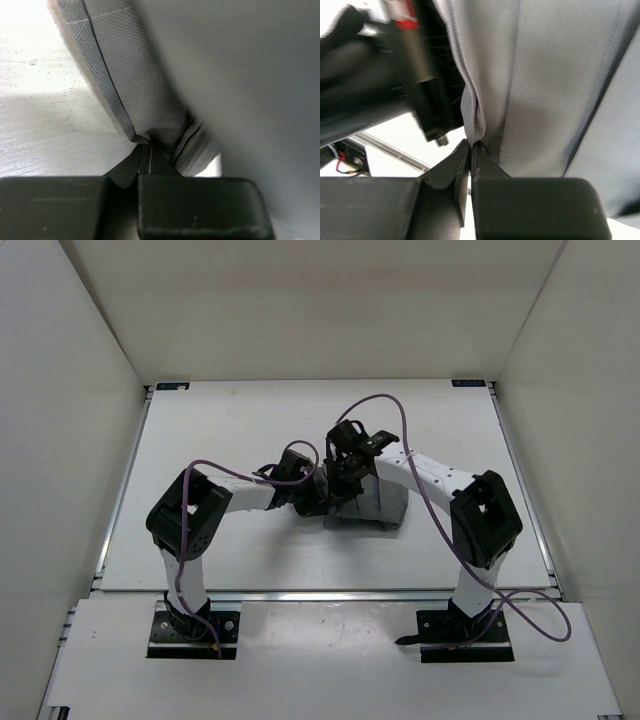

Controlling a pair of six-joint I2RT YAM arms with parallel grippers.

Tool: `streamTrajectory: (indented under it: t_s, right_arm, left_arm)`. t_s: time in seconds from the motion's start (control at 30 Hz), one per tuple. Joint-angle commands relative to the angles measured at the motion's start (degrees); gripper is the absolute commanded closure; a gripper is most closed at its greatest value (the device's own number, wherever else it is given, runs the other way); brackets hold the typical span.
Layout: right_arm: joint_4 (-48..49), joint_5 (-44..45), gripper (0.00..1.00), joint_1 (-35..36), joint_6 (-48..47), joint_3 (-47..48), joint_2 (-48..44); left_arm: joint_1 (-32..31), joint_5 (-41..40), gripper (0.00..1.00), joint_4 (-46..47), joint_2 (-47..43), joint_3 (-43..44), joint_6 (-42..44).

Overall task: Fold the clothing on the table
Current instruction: Fold the skirt

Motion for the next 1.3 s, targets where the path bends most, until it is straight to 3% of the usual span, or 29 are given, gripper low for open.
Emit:
streamTrajectory:
  t_s: [0.0,0.27,0.4,0.47,0.6,0.63,0.7,0.77,0.83,0.9,0.97,1.03,1.13,1.27]
  right_arm:
    - [2.9,-3.7,1.00,0.6,1.4,-2.7,2.0]
    - [4.3,-7.7,1.00,-0.8,-0.1,-3.5,6.7]
    - [6.0,-9.7,1.00,-0.3,-1.3,-2.0,10.7]
    - [5.7,-8.5,1.00,0.2,-1.0,-1.4,12.3]
    - [4.1,-5.7,0.99,-0.4,0.6,-1.5,14.5]
    - [4.4,-4.1,1.00,-0.3,0.9,-1.9,14.0]
    - [4.2,-1.3,0.96,-0.4,1.0,-2.0,13.0]
    - [4.2,-2.2,0.80,-0.1,0.8,-1.2,11.4]
    - [4.4,-4.6,0.73,-0.1,-0.1,0.0,9.4]
    - [2.8,-5.7,0.68,1.1,-1.4,2.1,6.8]
    - [-1.3,-4.2,0.56,3.1,-3.1,4.7,3.2]
    - [-4.8,-0.4,0.53,6.6,-2.7,5.9,0.3]
    - [-5.8,4.7,0.50,11.6,0.6,1.7,-6.6]
    - [-1.8,7.3,0.41,14.0,5.6,-12.5,-17.9]
  left_arm:
    - [0.0,-3.1,1.00,-3.7,0.3,-1.6,2.0]
    - [1.6,-1.8,1.00,-1.9,-0.8,-4.7,3.5]
    - [1.8,-3.0,1.00,-5.8,-0.6,-3.1,6.8]
    - [2.3,-1.4,0.94,-5.9,-1.0,-3.6,7.7]
    - [4.4,1.0,0.65,-3.3,-4.0,-7.8,6.9]
    - [4.9,1.1,0.65,-2.1,-5.9,-9.4,6.9]
    - [7.9,3.9,0.64,0.9,-9.4,-12.6,5.0]
    - [10.7,5.6,0.58,3.3,-15.7,-16.9,3.3]
    - [14.3,5.9,0.55,5.4,-21.8,-20.2,1.9]
    - [20.2,6.6,0.53,4.2,-27.6,-21.9,1.9]
    - [25.7,8.3,0.54,-0.3,-33.5,-22.1,3.9]
    - [32.7,10.5,0.55,-4.0,-37.0,-21.2,7.6]
    - [37.6,12.4,0.55,-7.9,-39.7,-19.5,10.7]
    - [36.5,12.2,0.53,-8.6,-39.5,-18.4,10.8]
